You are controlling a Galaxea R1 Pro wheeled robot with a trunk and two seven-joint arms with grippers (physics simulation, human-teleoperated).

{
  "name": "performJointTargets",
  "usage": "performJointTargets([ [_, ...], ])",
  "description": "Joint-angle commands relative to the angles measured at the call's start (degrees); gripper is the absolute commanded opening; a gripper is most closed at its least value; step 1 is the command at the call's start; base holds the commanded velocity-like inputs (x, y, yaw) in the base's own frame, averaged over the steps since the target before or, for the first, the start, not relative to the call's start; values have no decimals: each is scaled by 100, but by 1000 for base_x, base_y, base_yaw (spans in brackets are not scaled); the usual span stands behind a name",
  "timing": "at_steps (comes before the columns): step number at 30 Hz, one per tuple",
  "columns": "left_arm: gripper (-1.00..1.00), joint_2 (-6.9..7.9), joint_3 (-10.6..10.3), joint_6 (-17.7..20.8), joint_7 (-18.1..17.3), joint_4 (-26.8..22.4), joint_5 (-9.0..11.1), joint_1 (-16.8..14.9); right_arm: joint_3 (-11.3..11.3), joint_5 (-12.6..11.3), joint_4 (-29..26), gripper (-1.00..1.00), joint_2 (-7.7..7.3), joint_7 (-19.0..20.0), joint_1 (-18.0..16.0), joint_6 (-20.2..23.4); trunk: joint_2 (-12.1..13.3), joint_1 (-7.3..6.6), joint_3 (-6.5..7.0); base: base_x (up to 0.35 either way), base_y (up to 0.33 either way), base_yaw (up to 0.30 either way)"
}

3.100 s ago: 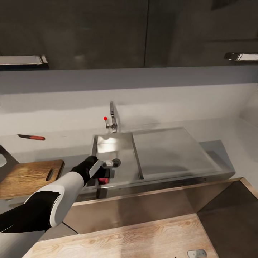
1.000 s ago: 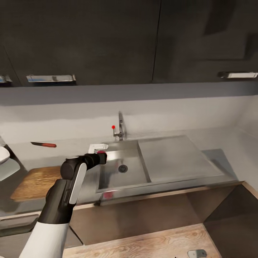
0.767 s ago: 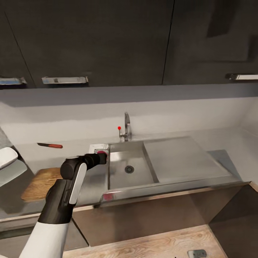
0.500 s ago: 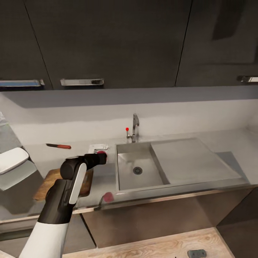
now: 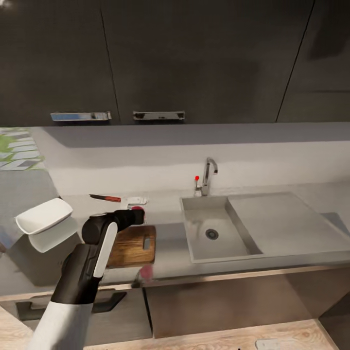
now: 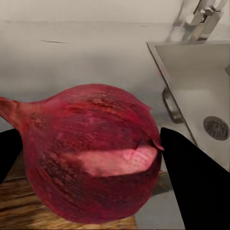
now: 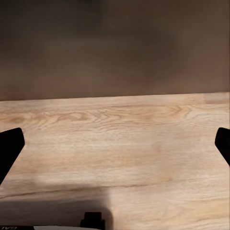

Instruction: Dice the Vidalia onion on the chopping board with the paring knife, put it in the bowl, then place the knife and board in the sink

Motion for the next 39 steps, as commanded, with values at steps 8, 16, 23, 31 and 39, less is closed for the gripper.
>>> performJointTargets([
  [8,-100,0,-100,18,28,62,41,79,10,0,1,100,-6,2,-4,-7,-12,3,-36,-45,273,8],
  [16,-100,0,-205,14,28,84,41,159,9,0,1,100,-6,2,-4,-6,-12,3,-107,-3,38,0],
  [23,-100,0,-209,14,28,92,41,163,9,0,1,100,-6,2,-4,-3,-12,3,-172,0,17,0],
  [31,-100,0,-209,14,28,93,41,163,9,0,1,100,-6,2,-4,-4,-12,3,-246,0,199,0],
  [39,-100,0,-209,14,28,93,41,163,9,0,1,100,-6,2,-4,-6,-12,3,-269,0,20,0],
])
